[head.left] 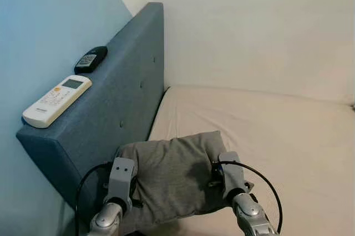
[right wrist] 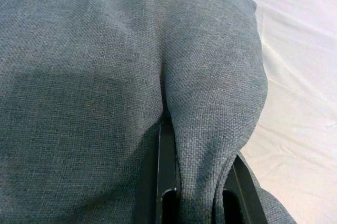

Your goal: Clean up the room

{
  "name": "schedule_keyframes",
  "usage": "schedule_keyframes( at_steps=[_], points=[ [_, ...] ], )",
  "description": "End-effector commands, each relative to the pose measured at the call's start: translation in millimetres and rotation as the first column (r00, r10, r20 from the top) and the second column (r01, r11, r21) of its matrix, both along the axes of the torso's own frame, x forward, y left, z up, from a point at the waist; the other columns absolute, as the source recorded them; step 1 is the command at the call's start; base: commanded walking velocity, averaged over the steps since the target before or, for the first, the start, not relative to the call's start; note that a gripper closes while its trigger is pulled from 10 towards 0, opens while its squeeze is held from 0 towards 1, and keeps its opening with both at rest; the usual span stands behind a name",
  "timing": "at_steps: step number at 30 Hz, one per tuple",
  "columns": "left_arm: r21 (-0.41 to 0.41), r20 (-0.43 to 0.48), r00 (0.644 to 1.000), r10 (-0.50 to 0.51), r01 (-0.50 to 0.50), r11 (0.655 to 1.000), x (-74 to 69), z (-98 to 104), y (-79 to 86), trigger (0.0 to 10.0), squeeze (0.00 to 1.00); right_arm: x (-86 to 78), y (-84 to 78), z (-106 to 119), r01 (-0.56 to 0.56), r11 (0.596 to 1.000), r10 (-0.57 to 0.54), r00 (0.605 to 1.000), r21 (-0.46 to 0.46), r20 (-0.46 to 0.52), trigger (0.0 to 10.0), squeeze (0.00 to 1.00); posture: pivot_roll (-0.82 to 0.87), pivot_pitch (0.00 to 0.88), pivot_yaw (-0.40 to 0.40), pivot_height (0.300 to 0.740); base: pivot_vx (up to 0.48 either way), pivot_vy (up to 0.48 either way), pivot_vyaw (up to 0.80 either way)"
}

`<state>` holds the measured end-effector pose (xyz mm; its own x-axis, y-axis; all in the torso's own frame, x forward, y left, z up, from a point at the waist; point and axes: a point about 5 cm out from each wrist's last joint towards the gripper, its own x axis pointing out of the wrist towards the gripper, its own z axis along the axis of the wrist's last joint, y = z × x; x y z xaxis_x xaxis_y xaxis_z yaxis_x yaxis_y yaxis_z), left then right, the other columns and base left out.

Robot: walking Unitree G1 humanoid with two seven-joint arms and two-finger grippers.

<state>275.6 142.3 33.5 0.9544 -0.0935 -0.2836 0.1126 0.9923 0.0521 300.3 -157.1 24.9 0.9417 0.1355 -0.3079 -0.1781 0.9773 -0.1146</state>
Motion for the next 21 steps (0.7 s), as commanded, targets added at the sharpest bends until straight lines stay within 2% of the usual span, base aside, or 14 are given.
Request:
schedule_keyframes(
  at_steps=[1,5,6,21],
  points=[
    [0.009,0.035,0.999,-0.006,0.006,1.0,2.6,7.3,-0.9,10.0,0.0,0.0,7.0,2.1,-0.028,1.0,0.028,0.999,0.007,0.017,10.0,0.0,0.0,0.104,-0.044,0.74,0.0,-0.48,0.0],
    [0.01,0.034,0.999,-0.001,0.0,1.0,2.6,7.2,-0.7,10.0,0.0,0.1,6.8,2.2,-0.027,1.0,0.027,0.999,0.008,0.018,10.0,0.0,0.0,0.104,-0.044,0.74,0.0,-0.48,0.0],
    [-0.008,0.028,0.999,0.02,-0.019,1.0,2.7,6.7,0.4,10.0,0.0,0.3,6.7,2.4,-0.026,1.0,0.026,0.999,0.007,0.019,10.0,0.0,0.0,0.105,-0.042,0.74,0.0,0.0,0.0],
    [0.002,0.027,0.996,0.083,-0.083,0.997,5.4,7.1,6.7,10.0,0.0,1.9,5.7,4.0,-0.022,1.0,0.022,0.999,0.005,0.024,10.0,0.0,-0.01,0.107,-0.044,0.74,0.0,0.0,0.0]
  ],
)
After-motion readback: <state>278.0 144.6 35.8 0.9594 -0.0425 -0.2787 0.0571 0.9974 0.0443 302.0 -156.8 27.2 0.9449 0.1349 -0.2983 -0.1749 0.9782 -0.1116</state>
